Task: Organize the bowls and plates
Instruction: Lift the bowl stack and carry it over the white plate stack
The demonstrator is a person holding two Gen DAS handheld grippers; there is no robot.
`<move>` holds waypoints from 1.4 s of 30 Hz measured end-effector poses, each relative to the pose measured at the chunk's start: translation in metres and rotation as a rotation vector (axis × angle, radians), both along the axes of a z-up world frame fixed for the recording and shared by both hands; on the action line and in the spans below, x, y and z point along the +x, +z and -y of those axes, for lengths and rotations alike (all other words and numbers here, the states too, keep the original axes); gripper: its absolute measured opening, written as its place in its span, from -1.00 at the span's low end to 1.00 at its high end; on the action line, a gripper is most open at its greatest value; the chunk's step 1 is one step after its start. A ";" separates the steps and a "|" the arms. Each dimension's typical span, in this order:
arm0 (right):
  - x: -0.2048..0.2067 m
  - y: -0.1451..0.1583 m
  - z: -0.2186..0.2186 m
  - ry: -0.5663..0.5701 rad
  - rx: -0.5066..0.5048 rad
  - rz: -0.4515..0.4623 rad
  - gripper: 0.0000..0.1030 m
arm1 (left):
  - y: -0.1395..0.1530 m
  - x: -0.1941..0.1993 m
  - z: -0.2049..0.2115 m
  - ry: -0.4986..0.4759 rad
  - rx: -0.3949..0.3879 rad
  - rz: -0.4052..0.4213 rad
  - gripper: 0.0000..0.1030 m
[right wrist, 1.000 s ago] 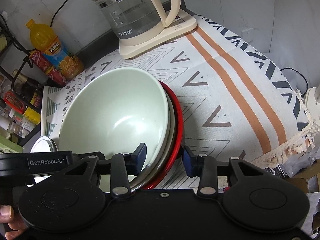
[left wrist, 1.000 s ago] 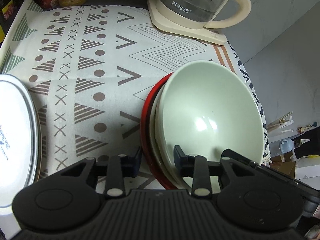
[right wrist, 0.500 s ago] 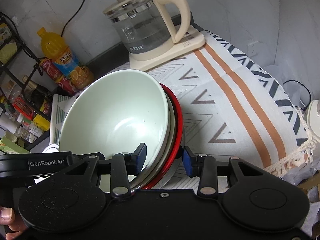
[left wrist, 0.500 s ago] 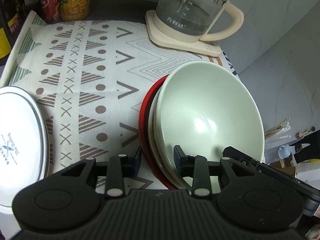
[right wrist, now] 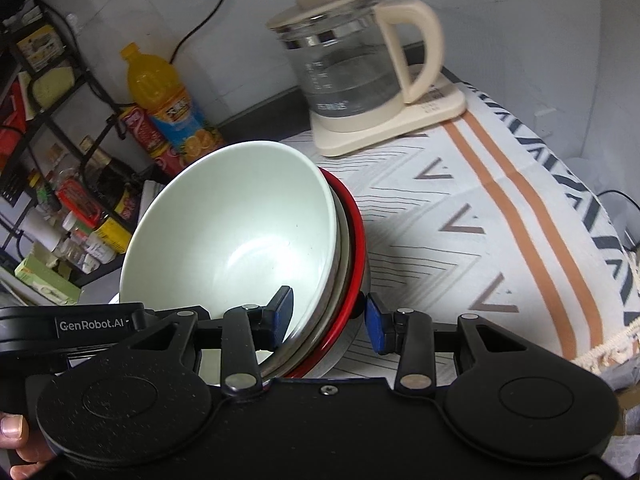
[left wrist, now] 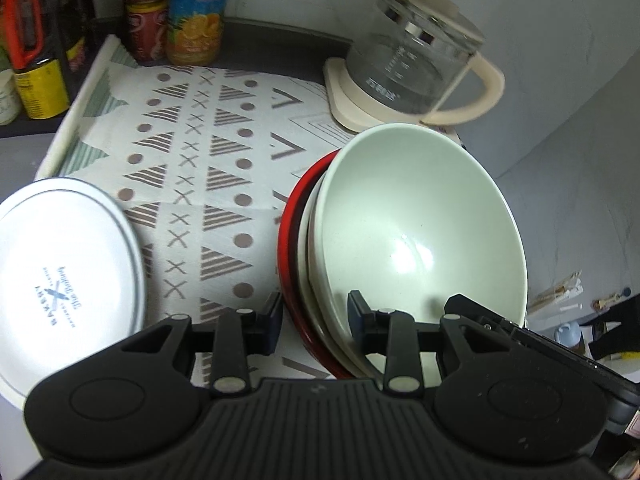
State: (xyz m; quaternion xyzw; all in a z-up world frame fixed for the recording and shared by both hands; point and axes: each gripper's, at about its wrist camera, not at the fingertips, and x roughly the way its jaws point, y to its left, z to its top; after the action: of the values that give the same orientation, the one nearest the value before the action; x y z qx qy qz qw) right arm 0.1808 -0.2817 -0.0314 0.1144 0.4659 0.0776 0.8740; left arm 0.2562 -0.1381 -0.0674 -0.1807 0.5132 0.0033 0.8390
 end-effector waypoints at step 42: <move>0.018 0.002 -0.124 0.336 0.013 -0.010 -0.27 | 0.019 -0.069 -0.111 0.322 0.015 0.030 -0.36</move>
State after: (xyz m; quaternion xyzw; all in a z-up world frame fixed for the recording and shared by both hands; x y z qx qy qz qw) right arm 0.1983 -0.1573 -0.0296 0.0410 0.4825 0.2253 0.8455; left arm 0.1870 -0.0270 -0.0482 -0.2545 0.4650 0.1386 0.8366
